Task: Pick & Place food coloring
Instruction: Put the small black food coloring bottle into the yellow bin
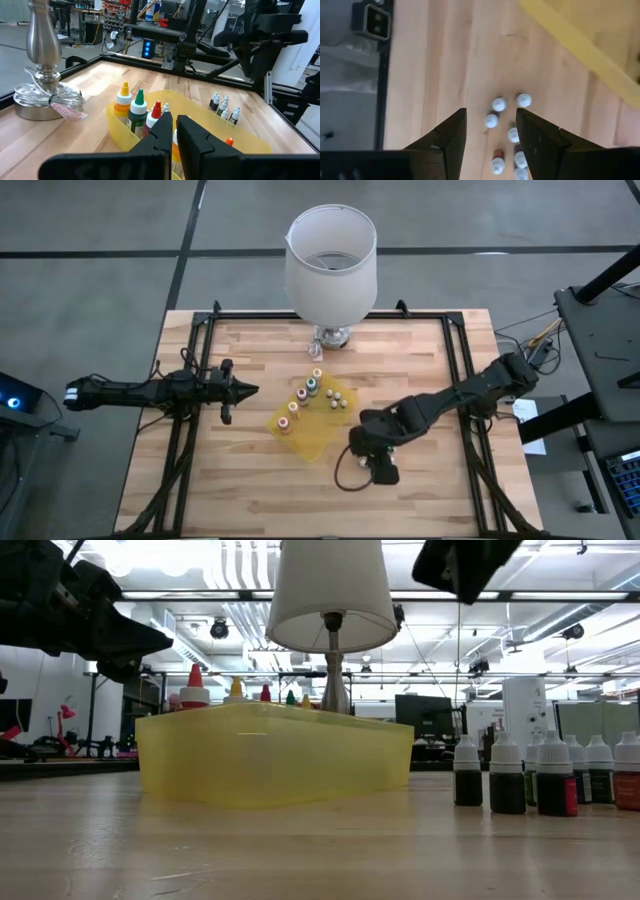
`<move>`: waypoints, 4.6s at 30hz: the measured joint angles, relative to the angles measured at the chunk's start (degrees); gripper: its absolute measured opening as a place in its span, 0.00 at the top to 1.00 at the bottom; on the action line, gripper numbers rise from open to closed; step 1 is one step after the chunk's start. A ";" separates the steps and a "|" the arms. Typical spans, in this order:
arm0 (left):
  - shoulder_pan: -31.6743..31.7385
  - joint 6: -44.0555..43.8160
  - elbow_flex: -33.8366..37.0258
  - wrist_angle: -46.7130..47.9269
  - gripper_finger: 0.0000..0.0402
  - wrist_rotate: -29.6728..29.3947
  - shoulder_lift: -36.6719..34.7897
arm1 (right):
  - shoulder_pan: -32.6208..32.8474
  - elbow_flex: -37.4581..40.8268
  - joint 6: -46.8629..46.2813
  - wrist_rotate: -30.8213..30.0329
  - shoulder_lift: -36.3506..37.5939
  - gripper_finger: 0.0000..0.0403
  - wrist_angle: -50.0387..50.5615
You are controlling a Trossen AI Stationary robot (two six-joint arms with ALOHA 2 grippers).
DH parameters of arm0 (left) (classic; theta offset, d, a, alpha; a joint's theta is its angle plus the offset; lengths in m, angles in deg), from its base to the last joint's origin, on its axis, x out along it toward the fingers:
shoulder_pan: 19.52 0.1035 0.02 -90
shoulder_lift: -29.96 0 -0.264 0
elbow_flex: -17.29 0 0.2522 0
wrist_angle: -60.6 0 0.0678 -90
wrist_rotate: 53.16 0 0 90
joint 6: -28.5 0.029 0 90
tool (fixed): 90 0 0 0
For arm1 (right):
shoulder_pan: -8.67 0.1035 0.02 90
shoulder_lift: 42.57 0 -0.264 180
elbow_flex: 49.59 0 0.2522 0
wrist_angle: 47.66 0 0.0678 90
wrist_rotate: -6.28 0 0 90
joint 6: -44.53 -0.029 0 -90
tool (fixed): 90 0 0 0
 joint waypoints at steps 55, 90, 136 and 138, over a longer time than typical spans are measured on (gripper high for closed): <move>0.00 -0.01 0.00 -0.02 1.00 -0.01 0.00 | -3.38 8.53 9.58 -5.13 -9.24 0.57 -9.71; 0.00 -0.02 0.00 -0.04 1.00 0.00 0.00 | -3.38 14.16 9.60 -4.81 -9.31 0.59 -15.85; 0.00 -0.02 0.00 -0.04 1.00 0.00 0.02 | -12.24 -6.99 13.69 2.10 -8.96 0.86 -1.26; 0.00 -0.02 0.00 -0.02 1.00 -0.02 0.00 | -13.00 -6.99 15.23 2.08 -9.04 0.86 -1.23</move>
